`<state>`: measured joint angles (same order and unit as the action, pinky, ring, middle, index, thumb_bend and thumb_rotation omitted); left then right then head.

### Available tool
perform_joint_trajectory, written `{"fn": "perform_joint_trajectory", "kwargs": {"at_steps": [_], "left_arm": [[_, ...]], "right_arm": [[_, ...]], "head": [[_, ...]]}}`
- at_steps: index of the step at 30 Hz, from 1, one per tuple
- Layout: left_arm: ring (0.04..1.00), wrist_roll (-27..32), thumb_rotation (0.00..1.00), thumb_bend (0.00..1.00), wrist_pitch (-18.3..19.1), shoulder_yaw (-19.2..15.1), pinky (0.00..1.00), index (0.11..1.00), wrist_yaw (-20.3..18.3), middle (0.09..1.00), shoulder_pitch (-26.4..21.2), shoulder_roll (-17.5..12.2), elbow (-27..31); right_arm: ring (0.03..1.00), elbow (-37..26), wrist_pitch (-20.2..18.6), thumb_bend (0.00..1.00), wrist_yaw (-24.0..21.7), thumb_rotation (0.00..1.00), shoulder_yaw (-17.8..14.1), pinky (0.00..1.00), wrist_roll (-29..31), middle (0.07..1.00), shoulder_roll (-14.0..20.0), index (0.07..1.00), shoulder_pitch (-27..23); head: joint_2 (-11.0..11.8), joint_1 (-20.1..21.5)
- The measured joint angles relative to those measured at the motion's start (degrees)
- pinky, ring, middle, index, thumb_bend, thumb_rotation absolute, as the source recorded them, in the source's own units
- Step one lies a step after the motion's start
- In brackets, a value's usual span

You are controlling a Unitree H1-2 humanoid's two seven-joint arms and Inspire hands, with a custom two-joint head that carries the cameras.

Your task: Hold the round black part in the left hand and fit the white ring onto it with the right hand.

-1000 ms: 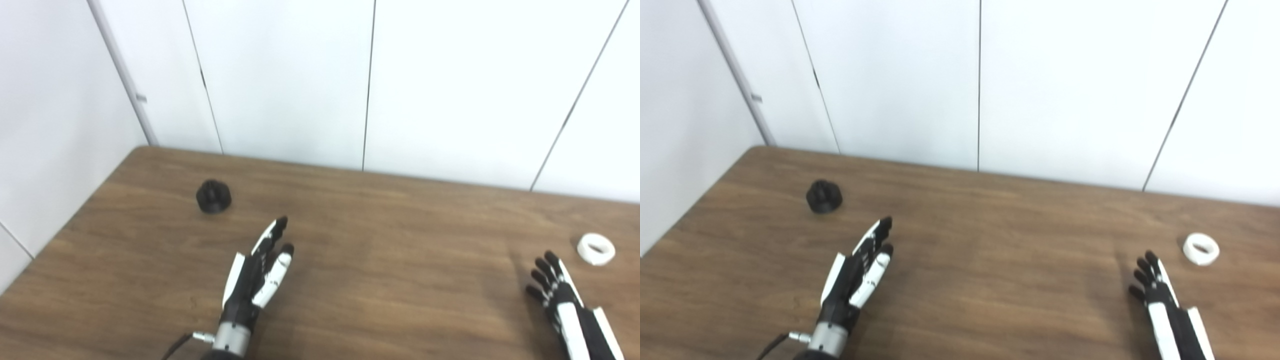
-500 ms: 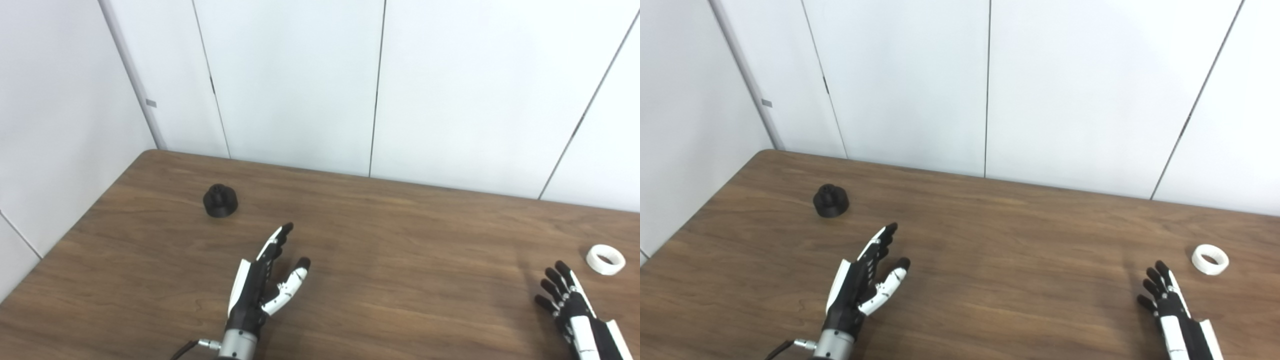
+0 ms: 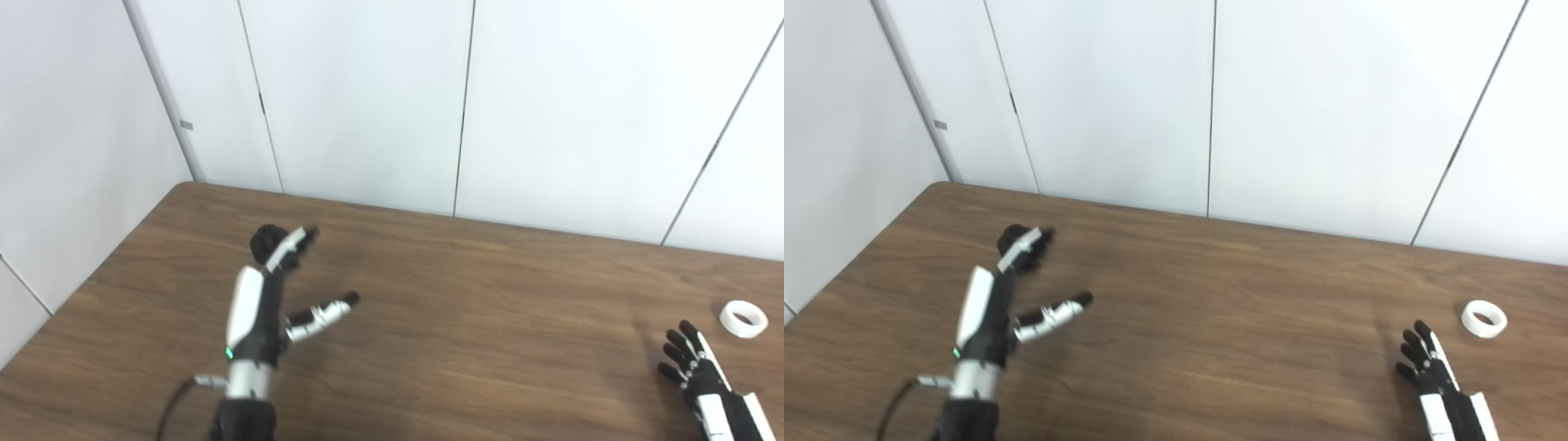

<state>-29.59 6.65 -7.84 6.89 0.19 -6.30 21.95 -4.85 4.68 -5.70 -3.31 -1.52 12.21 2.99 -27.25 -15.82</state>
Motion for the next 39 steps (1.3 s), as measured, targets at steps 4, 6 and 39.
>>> {"fn": "perform_joint_trajectory", "kwargs": {"at_steps": [4,6,39], "left_arm": [[0.899,-5.51,0.29,0.88,2.65,-1.19,0.84,0.832,-0.05,0.865,-1.69,-3.58,0.25],[0.908,-8.48,0.32,0.89,4.46,-1.36,0.87,0.829,-0.23,0.868,-1.92,-5.11,0.05],[1.000,-14.50,0.45,0.95,18.13,2.93,1.00,0.845,-0.16,0.952,-18.63,-15.18,-34.87]], "right_arm": [[0.929,0.02,0.25,0.66,0.00,1.00,-0.02,0.91,-0.11,0.941,0.00,0.961,-0.02],[0.931,0.05,0.29,0.66,0.01,1.00,-0.04,0.90,-0.20,0.940,0.02,0.959,-0.02],[0.901,0.21,0.61,0.67,0.09,1.00,-0.22,0.85,-0.16,0.919,0.44,0.953,0.33]], "head": [[-0.09,0.18],[-0.09,0.18],[-1.32,0.70]]}}
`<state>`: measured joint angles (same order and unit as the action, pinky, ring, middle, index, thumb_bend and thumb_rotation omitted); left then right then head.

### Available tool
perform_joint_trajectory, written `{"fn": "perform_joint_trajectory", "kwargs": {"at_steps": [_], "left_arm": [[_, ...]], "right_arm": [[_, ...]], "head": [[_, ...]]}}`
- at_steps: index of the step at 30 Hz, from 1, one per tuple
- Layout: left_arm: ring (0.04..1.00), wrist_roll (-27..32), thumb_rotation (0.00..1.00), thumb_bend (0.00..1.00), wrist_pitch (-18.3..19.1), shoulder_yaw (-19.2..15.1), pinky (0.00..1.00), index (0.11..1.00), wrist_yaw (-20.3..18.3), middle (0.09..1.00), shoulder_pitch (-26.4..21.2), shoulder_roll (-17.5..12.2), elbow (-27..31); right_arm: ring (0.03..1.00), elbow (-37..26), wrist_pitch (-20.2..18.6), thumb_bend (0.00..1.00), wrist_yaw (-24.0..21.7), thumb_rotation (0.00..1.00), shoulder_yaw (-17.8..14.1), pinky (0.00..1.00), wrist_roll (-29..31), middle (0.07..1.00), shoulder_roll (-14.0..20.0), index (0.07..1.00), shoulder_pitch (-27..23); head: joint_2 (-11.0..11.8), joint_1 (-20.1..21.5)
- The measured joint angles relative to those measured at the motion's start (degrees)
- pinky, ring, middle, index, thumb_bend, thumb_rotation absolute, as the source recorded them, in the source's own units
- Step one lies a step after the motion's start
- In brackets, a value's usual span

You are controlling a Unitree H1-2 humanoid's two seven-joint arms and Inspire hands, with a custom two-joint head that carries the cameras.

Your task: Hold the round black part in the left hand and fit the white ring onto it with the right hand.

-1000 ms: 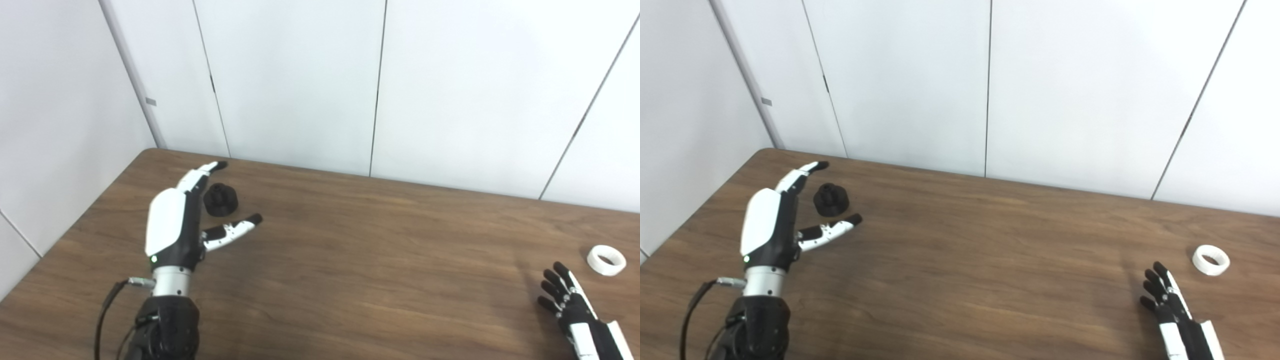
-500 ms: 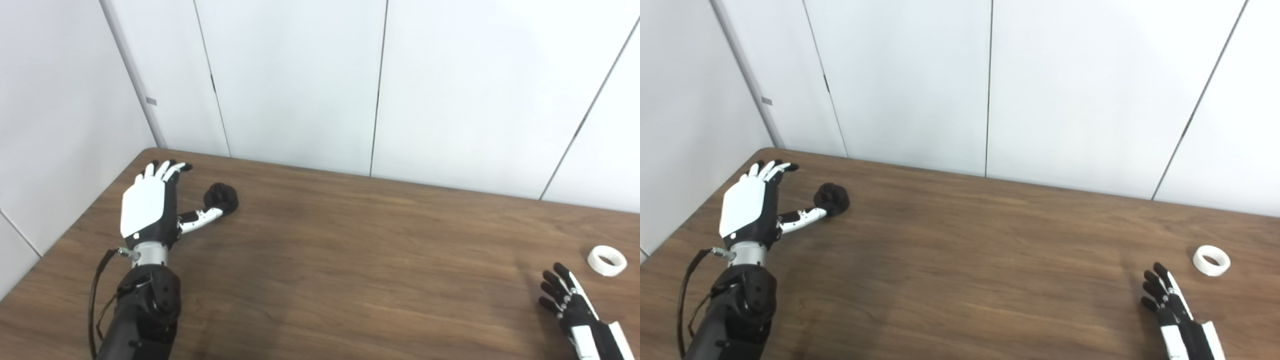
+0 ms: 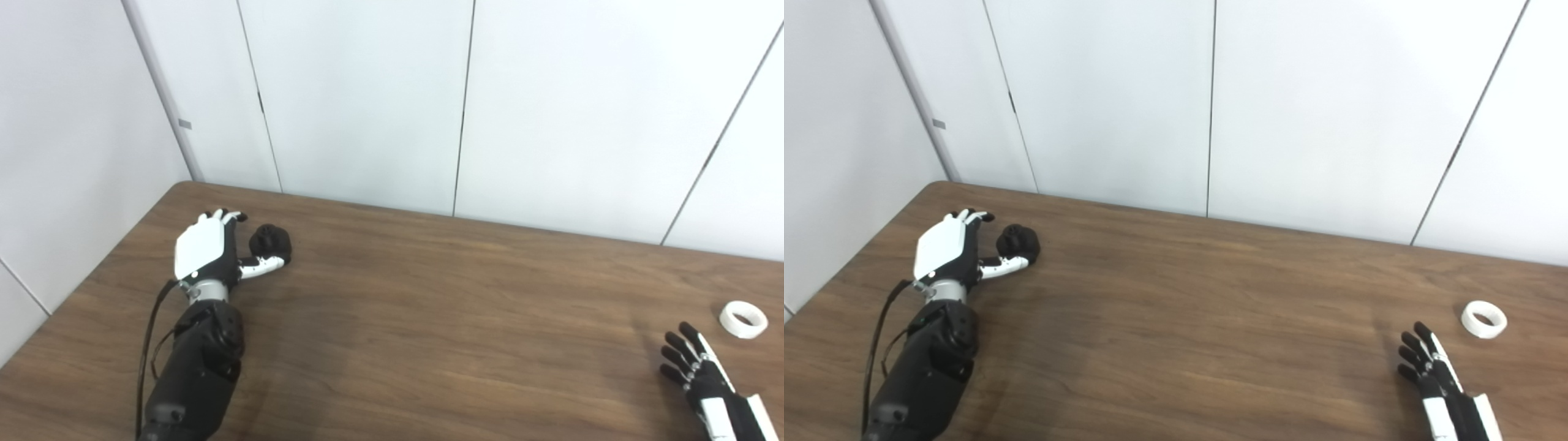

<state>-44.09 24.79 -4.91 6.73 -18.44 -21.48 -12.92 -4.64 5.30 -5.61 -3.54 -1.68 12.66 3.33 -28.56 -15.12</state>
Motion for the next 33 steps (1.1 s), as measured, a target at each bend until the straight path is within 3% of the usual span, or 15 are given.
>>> {"fn": "perform_joint_trajectory", "kwargs": {"at_steps": [12,33], "left_arm": [[1.000,2.51,0.44,0.95,1.38,2.81,1.00,0.852,1.50,0.955,-4.40,-1.05,-7.52],[0.951,5.85,0.38,0.88,2.00,1.30,1.00,0.745,1.23,0.878,-6.40,-1.74,-9.83]], "right_arm": [[0.898,-0.41,0.07,0.64,0.28,1.00,0.00,0.85,-0.19,0.921,0.26,0.955,0.72],[0.918,-1.27,-0.28,0.66,0.68,1.00,0.13,0.92,-2.01,0.923,0.23,0.954,1.56]], "head": [[-0.44,0.00],[-0.88,0.44]]}}
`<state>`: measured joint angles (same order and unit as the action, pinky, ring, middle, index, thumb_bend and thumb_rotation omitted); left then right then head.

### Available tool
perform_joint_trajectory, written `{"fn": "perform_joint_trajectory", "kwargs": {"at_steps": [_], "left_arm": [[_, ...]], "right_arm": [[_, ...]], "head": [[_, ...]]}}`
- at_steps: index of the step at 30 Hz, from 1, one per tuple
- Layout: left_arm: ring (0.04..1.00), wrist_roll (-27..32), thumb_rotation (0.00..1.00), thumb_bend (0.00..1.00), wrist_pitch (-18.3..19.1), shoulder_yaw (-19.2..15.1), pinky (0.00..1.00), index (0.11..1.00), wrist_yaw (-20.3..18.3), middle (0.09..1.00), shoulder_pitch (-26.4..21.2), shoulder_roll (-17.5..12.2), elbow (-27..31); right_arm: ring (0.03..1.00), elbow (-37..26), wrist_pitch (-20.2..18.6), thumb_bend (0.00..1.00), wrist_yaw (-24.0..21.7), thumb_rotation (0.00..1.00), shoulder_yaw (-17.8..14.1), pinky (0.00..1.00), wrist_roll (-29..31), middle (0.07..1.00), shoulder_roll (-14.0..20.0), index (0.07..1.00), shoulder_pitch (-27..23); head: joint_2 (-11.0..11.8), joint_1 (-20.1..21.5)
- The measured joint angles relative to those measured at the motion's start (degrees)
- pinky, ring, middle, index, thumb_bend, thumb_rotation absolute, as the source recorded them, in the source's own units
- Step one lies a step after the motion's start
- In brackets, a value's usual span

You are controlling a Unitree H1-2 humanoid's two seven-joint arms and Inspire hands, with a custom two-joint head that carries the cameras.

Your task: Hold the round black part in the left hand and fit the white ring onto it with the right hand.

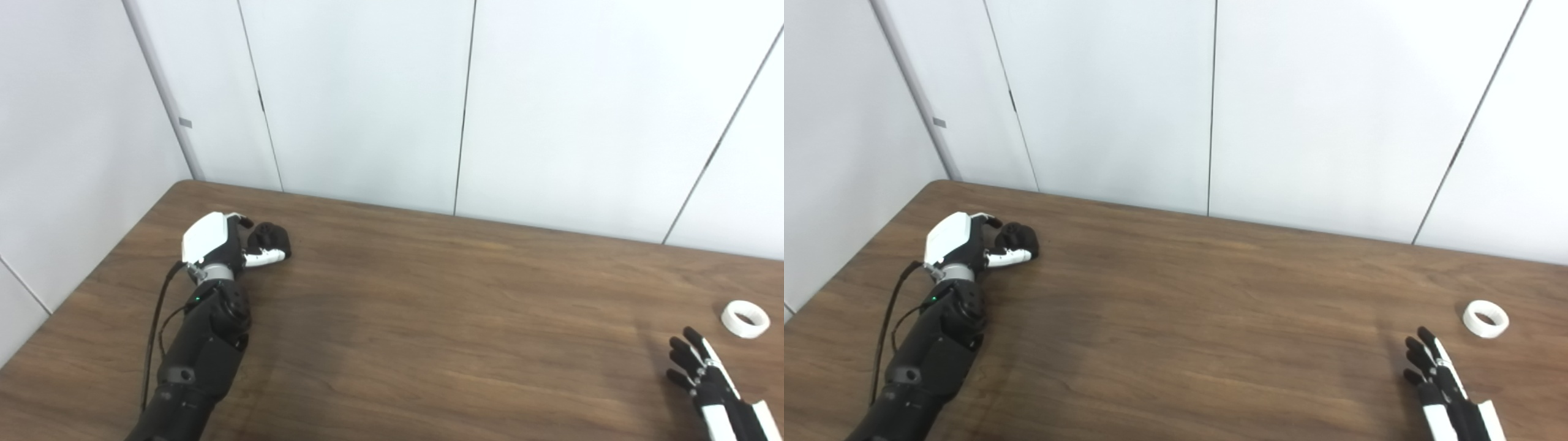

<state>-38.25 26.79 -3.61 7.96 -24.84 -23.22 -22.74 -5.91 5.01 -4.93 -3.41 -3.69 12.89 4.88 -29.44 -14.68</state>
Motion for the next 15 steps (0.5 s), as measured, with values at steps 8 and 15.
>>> {"fn": "perform_joint_trajectory", "kwargs": {"at_steps": [8,15], "left_arm": [[0.935,0.09,0.40,0.88,0.02,0.17,1.00,0.753,-0.05,0.866,-0.31,0.00,-1.40],[0.938,1.01,0.38,0.88,0.00,0.57,1.00,0.755,0.49,0.862,-1.20,0.00,-3.31]], "right_arm": [[0.912,0.00,0.13,0.65,-0.03,1.00,0.00,0.90,0.14,0.921,0.01,0.953,0.02],[0.916,-0.04,0.09,0.66,-0.01,1.00,0.00,0.89,0.00,0.923,0.00,0.951,0.04]], "head": [[0.18,0.44],[0.18,0.44]]}}
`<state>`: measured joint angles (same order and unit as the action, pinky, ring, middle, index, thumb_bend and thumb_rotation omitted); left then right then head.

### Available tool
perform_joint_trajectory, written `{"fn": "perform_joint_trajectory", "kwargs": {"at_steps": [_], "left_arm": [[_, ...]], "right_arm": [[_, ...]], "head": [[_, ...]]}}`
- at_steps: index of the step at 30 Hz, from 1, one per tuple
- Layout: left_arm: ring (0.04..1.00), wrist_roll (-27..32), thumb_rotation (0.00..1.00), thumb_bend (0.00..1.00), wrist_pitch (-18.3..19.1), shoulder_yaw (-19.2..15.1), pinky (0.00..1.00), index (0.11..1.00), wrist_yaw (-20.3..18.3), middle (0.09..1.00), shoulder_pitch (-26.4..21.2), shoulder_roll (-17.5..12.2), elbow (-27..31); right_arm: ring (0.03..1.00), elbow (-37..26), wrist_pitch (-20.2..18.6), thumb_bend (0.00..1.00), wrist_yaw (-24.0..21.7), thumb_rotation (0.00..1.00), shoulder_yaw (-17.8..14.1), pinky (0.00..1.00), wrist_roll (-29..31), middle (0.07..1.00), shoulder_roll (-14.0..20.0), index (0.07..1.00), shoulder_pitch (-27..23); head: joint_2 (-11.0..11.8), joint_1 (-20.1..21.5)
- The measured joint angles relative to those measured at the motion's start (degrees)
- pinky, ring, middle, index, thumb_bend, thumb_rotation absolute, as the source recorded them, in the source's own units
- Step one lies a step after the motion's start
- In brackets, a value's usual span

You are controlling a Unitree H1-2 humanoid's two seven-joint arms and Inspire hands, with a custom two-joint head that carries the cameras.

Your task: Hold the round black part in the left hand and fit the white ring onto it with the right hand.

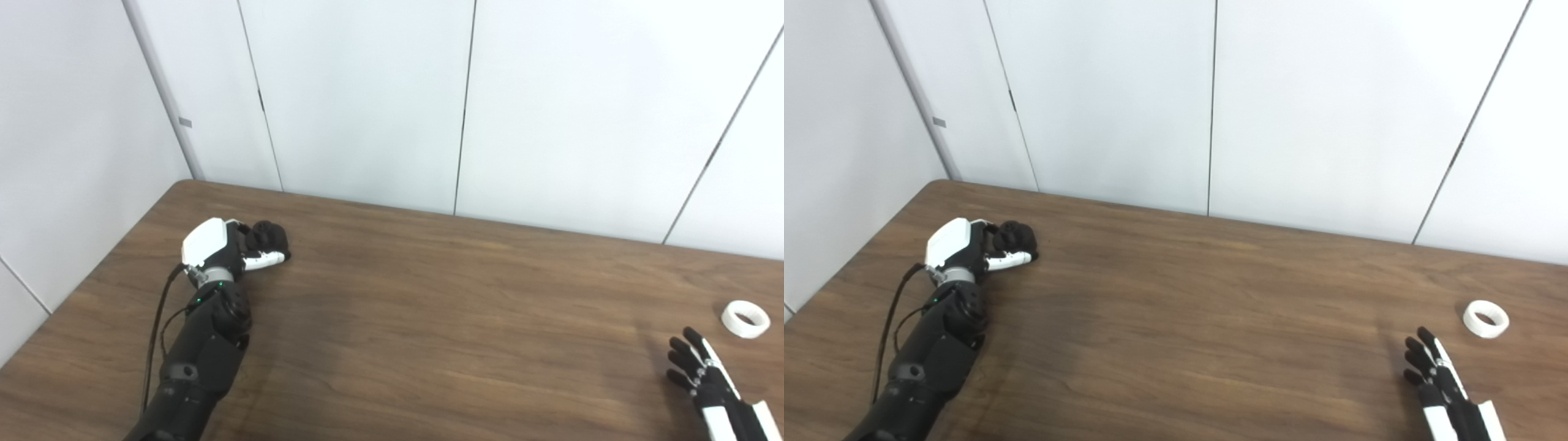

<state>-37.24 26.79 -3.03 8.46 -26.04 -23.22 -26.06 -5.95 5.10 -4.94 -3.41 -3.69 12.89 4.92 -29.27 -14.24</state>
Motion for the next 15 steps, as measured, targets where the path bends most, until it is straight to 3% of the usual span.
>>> {"fn": "perform_joint_trajectory", "kwargs": {"at_steps": [15], "left_arm": [[0.922,2.64,0.38,0.89,-0.04,1.22,1.00,0.735,1.73,0.853,-0.30,-0.03,-0.46]], "right_arm": [[0.913,-0.22,-0.18,0.67,0.09,1.00,-0.05,0.89,-0.13,0.919,-0.23,0.953,0.12]], "head": [[0.00,0.26]]}}
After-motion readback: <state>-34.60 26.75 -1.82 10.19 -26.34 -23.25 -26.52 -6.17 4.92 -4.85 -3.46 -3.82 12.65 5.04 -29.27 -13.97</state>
